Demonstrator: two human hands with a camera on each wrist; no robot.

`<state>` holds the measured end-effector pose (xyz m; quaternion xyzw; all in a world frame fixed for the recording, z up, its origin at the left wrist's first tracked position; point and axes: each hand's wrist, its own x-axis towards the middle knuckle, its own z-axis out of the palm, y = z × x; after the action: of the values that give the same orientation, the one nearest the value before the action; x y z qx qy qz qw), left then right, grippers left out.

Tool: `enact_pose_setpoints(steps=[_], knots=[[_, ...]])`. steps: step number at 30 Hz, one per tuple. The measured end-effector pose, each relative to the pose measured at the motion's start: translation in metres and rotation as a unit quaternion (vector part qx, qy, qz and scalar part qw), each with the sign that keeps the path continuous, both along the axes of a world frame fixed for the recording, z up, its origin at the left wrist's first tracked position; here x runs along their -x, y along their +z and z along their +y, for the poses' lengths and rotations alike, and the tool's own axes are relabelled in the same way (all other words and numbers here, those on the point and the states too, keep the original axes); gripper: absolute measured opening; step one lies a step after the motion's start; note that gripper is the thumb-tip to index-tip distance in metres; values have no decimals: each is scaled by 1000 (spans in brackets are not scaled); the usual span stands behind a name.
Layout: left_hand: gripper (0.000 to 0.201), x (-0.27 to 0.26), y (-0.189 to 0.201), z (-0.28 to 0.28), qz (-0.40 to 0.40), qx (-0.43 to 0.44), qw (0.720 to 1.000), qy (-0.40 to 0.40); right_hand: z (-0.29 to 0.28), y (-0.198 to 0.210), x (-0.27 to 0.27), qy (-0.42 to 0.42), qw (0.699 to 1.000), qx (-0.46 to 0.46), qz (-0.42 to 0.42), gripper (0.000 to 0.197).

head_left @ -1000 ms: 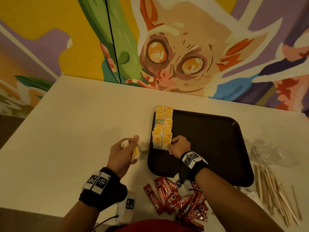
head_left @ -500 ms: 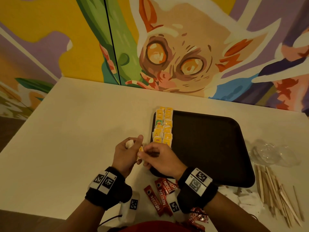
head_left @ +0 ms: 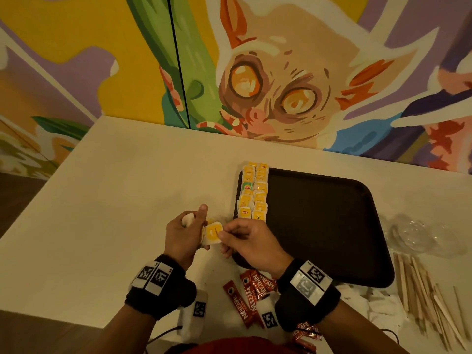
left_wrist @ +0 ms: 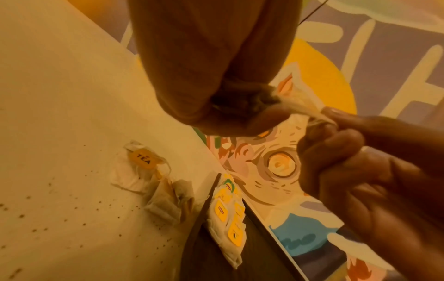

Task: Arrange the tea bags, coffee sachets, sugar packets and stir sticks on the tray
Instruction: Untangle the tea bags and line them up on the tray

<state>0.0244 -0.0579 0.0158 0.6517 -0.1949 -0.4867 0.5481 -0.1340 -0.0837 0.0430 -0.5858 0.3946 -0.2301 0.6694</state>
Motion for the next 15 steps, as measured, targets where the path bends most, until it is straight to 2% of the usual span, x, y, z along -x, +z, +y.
enact_pose_setpoints(steps=[4,7,10,13,15], knots=[[34,-6,-1,1,25,-15,999,33,-3,7,4,-13,1000,1,-6,5],[32,-12,6,4,48,-2,999,9,-9,10,9,-4,1000,21,20,2],[37,-18,21,7,56,23,992,-115,-14,10,13,4,998,46,46,8],[37,-19,41,7,-29,50,954,-295,-18,11,15,13,998,40,38,14],[34,-18,49,4,-106,57,927,-354,-20,14,16,25,998,43,39,15]])
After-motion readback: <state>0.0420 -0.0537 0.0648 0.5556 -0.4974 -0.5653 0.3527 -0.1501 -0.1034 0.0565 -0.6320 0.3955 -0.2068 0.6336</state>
